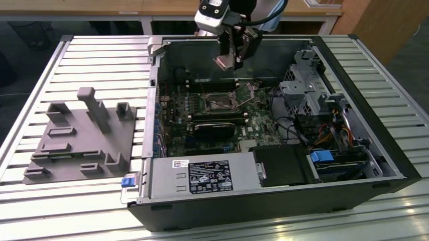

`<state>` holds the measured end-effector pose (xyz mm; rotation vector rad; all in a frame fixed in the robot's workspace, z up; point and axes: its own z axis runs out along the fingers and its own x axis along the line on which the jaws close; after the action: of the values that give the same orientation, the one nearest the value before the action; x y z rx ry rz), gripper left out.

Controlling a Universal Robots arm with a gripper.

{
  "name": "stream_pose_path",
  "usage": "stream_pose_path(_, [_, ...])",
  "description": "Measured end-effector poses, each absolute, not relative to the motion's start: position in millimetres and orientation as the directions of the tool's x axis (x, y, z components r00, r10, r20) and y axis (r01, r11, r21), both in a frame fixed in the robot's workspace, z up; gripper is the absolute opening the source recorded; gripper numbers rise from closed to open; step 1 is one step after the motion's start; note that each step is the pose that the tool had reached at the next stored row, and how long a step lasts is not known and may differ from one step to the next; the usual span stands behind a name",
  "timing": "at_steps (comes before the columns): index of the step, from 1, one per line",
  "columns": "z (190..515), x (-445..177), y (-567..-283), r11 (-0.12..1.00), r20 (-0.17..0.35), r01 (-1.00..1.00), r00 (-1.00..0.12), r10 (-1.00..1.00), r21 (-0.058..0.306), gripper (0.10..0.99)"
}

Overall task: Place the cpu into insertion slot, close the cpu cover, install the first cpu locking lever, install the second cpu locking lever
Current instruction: 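Place the cpu into insertion slot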

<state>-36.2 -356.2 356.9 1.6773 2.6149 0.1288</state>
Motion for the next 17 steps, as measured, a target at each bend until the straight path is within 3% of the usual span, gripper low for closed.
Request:
stream_pose_path(11, [354.2,-36.2,-356.2,0.336,0.018,0.938,-0.339,0.941,0.084,0.541])
stream_pose_path(17, [352.5,-36.2,-356.2,0.241,0.018,0.967,-0.244,0.970,0.083,0.541])
